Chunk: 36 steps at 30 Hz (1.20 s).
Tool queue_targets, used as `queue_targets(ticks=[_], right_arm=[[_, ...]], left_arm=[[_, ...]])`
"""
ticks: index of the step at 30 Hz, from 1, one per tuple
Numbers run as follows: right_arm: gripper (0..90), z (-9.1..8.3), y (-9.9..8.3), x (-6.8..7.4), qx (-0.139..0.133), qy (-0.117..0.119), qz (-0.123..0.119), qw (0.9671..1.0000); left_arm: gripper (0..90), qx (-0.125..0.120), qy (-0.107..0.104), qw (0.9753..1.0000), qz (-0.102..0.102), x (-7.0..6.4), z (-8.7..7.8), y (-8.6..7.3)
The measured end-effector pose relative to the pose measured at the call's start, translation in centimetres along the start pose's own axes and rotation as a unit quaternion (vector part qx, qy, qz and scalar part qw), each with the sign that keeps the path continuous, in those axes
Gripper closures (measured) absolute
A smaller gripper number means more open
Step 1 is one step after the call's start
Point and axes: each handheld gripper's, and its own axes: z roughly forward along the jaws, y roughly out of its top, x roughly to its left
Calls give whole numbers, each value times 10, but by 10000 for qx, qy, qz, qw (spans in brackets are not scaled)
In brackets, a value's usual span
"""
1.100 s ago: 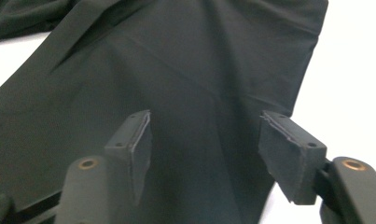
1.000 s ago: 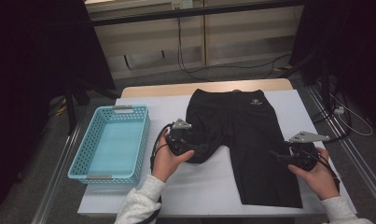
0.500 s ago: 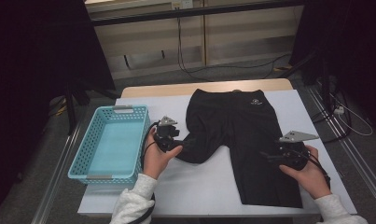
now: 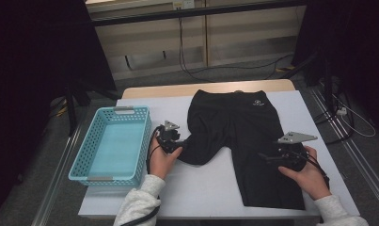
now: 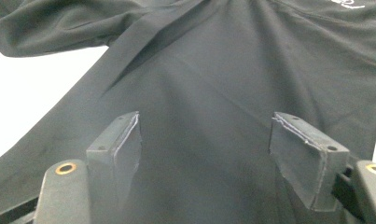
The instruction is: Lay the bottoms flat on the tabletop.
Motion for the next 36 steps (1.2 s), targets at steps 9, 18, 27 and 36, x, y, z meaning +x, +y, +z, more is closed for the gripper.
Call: queue_targets(ticks=[9, 18, 27, 36], right_arm=[[260, 1, 3, 4, -33, 42, -57, 10000], [261, 2, 5, 7, -57, 85, -112, 9999], [262, 5, 6, 8, -36, 113, -141, 9998], [262, 6, 7, 10, -58, 157, -172, 9997]], left_arm=[[897, 268, -575, 9971, -418, -11, -7, 2], [900, 78, -996, 9936, -535, -22, -26, 8], [900, -8, -1186, 9917, -496, -26, -33, 13], [900, -104, -1108, 9926, -492, -24, -39, 15]])
